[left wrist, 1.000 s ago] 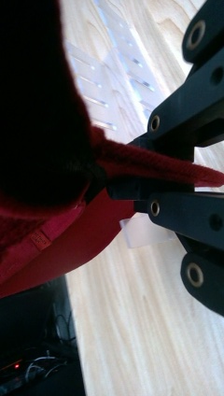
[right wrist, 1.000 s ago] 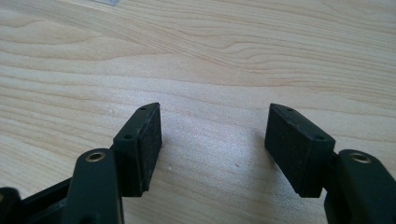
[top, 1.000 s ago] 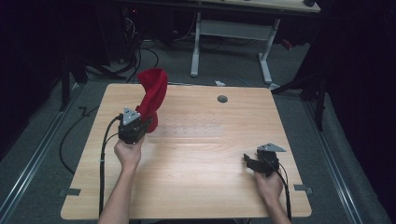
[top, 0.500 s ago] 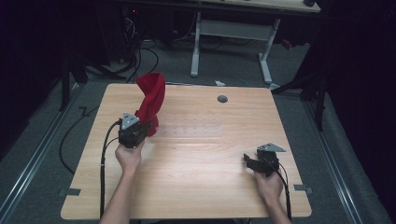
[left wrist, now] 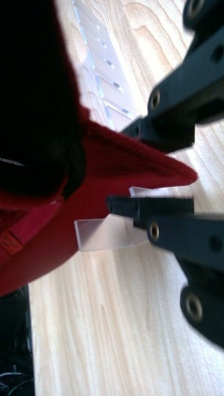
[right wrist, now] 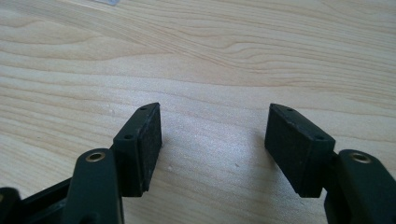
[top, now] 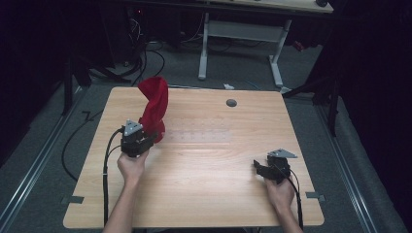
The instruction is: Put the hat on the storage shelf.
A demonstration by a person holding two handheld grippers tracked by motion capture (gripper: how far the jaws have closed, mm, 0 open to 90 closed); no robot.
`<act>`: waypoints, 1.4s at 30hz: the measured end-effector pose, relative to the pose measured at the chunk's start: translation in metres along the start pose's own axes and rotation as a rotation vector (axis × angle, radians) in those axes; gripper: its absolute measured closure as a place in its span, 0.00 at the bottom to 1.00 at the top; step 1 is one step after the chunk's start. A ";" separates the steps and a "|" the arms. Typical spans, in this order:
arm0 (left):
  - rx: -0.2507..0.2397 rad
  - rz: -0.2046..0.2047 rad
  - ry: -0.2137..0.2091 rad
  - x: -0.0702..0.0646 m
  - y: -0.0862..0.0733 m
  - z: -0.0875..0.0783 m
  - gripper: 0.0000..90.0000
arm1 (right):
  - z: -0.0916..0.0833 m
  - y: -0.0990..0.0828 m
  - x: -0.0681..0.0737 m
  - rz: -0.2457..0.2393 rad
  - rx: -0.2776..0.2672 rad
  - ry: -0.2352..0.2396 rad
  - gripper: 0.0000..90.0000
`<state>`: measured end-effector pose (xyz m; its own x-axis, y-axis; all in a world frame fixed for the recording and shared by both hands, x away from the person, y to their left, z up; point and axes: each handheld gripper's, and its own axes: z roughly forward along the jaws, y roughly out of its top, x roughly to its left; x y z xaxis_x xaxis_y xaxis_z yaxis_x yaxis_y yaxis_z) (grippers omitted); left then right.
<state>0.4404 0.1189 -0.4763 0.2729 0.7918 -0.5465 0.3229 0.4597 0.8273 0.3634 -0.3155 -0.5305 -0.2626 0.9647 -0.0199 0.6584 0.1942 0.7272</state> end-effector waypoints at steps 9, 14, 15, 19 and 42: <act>0.021 0.016 -0.011 -0.005 0.001 -0.008 0.51 | 0.000 0.000 0.000 0.000 0.000 0.000 0.41; 0.040 0.039 -0.014 -0.009 0.001 -0.014 0.45 | 0.000 0.000 0.000 -0.001 0.000 0.000 0.41; 0.046 0.039 -0.016 -0.010 0.001 -0.015 0.44 | 0.000 0.000 0.000 -0.001 0.000 0.000 0.41; 0.050 0.053 -0.022 -0.013 0.000 -0.021 0.42 | 0.000 0.000 0.000 0.000 0.000 0.000 0.41; 0.057 0.010 -0.044 -0.012 -0.017 -0.064 0.37 | 0.000 0.000 0.000 0.000 0.000 0.000 0.41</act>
<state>0.3735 0.1272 -0.4752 0.3159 0.7772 -0.5442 0.3704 0.4270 0.8249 0.3634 -0.3155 -0.5305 -0.2628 0.9646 -0.0204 0.6583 0.1946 0.7272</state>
